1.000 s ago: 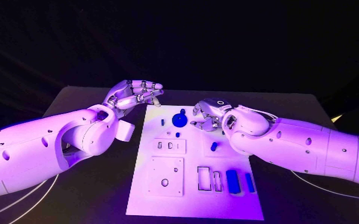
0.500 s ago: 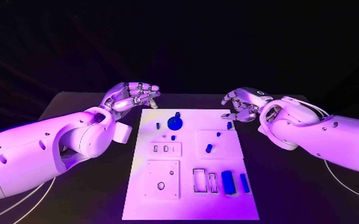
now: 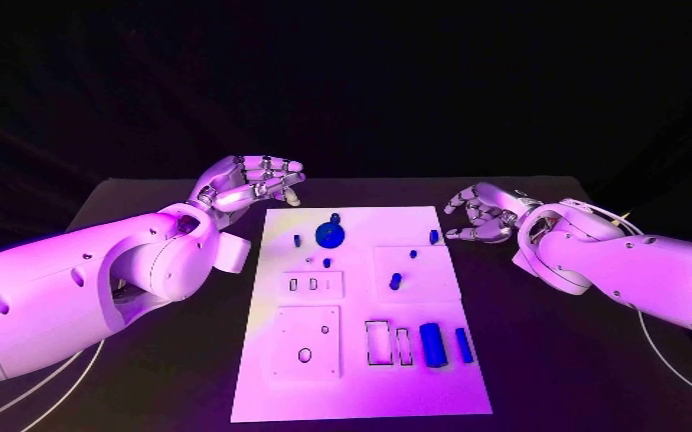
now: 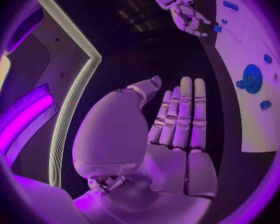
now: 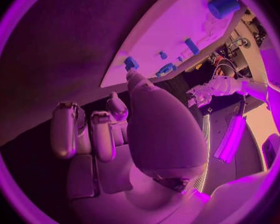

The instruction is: Assemble the parts on the task board

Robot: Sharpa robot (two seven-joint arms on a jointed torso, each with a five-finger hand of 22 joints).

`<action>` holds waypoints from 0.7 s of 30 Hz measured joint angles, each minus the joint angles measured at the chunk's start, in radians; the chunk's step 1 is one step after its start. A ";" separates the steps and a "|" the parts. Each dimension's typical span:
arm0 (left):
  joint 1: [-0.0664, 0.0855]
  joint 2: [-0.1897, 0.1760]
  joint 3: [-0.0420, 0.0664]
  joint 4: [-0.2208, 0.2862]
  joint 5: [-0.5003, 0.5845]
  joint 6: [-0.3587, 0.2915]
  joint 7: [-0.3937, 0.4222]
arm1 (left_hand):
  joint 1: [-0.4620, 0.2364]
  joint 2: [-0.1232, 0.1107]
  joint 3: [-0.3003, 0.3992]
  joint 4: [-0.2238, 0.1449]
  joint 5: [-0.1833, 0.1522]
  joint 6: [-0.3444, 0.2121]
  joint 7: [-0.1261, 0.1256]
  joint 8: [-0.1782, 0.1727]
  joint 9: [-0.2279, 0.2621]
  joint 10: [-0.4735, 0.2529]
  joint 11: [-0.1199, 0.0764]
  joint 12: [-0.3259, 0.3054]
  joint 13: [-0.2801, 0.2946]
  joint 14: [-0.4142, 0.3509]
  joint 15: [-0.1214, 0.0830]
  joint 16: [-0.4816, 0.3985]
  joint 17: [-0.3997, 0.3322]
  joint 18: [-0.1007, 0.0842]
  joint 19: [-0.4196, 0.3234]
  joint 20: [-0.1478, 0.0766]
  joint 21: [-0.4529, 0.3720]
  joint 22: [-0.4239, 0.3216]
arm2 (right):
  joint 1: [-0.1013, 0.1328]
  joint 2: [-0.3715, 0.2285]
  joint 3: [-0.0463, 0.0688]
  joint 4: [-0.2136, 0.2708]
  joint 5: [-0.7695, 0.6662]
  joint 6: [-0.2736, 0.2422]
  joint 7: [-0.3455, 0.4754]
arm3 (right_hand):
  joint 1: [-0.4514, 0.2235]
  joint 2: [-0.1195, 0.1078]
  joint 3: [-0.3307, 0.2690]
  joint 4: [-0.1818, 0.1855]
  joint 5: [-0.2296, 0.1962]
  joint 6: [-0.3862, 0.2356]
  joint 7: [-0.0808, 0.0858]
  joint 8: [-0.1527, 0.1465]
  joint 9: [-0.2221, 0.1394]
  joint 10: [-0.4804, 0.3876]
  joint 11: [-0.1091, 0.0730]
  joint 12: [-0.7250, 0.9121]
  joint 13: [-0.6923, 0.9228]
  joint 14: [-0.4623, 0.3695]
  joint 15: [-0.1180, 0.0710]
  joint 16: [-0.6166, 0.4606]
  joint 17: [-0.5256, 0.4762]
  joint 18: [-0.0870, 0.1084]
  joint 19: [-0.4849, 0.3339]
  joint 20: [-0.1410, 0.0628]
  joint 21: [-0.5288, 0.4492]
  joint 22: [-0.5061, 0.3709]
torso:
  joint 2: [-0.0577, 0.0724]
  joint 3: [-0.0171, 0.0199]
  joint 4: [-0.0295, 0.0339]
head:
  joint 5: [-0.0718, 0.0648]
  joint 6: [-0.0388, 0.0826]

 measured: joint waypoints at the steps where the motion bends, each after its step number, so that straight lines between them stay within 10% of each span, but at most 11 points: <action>1: 0.000 0.000 0.000 -0.001 0.000 0.000 0.000 | 0.000 0.000 0.000 0.000 0.000 0.000 0.000 0.000 0.000 0.000 0.000 0.000 0.000 0.000 0.000 0.000 0.000 0.000 0.000 0.000 0.000 0.000 | -0.003 0.003 0.000 -0.004 0.003 0.001 0.003 | 0.005 0.005 0.000 0.000 0.008 0.000 0.000 0.000 0.000 0.000 0.000 0.000 0.000 0.000 0.000 0.000 0.000 0.000 0.000 0.000 -0.004 0.000 | 0.000 0.0000 0.0006 | -0.001 0.000; 21: -0.001 -0.003 -0.001 -0.005 0.000 0.006 0.000 | 0.000 0.000 0.000 0.000 0.000 0.000 0.000 0.000 0.000 0.000 0.000 0.000 0.000 0.000 0.000 0.000 0.000 0.000 -0.004 -0.004 0.000 0.001 | -0.025 0.037 0.000 -0.016 0.026 0.009 0.019 | 0.033 0.025 0.049 -0.004 0.065 0.031 -0.016 0.022 0.000 0.018 -0.011 0.011 0.018 -0.004 -0.004 0.000 0.000 0.000 0.009 -0.009 0.010 0.000 | 0.001 -0.0024 0.0023 | 0.003 -0.011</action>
